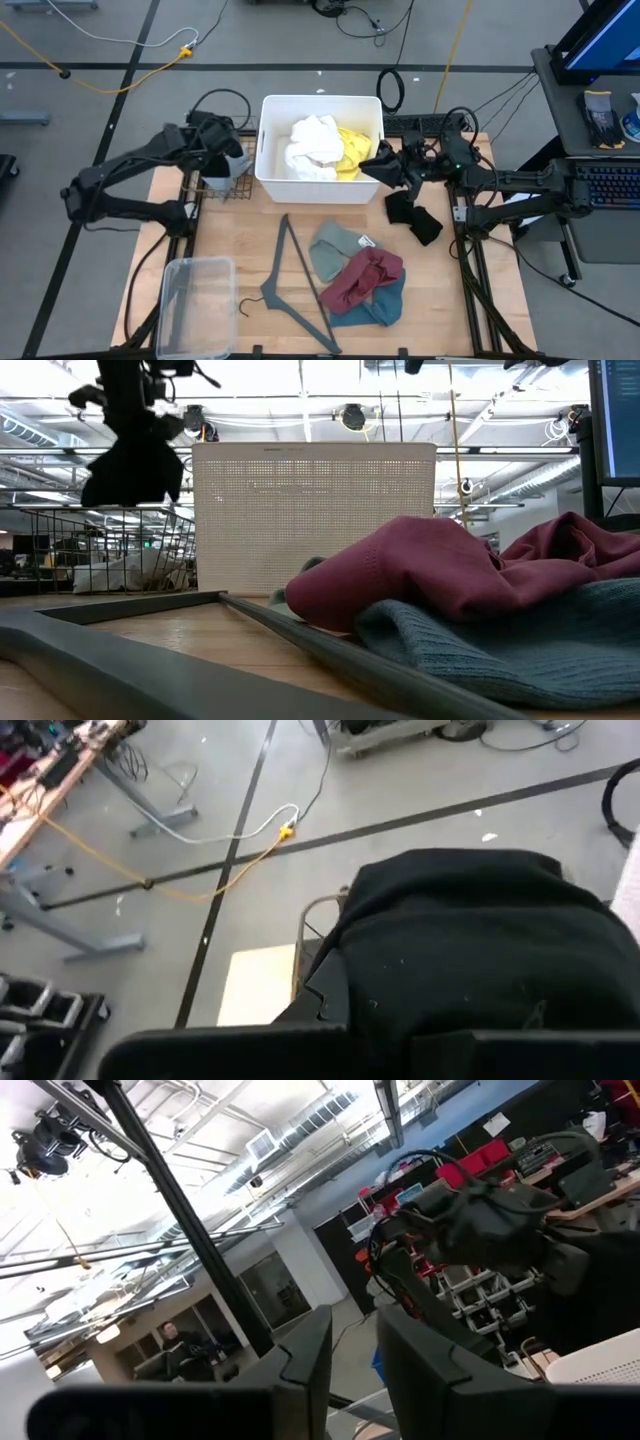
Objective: Pick & Place Cloths
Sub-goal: Put the black pants into the gold wire basket
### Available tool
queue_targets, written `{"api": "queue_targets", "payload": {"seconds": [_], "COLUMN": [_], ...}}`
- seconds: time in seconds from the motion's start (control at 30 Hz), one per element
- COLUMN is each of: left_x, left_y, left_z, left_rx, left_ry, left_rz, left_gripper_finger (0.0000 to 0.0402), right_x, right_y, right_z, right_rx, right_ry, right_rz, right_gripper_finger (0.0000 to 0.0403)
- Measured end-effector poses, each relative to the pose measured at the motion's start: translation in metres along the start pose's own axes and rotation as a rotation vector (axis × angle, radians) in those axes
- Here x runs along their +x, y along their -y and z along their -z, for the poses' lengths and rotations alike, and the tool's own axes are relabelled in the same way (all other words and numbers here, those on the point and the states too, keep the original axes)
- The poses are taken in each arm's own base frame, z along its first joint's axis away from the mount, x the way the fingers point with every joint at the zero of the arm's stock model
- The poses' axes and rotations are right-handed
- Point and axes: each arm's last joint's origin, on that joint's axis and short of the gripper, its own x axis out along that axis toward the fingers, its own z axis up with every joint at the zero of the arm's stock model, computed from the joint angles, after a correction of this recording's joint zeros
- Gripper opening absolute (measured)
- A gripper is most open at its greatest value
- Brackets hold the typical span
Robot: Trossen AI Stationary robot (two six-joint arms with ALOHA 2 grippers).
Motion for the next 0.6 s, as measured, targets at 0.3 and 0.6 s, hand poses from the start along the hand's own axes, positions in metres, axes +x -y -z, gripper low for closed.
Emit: {"api": "queue_targets", "payload": {"seconds": [0.3, 0.6], "left_x": [0.045, 0.074], "left_y": [0.019, 0.019], "left_z": [0.021, 0.040], "left_rx": [-0.075, -0.144], "left_ry": [-0.076, -0.179], "left_rz": [0.106, 0.174], "left_gripper_finger": [0.0000, 0.0006], "right_x": [0.000, 0.000], "right_y": [0.000, 0.000], "right_z": [0.000, 0.000], "right_rx": [0.000, -0.025], "right_ry": [-0.001, -0.002], "right_rz": [-0.002, -0.006], "right_gripper_finger": [0.0075, 0.0075]}}
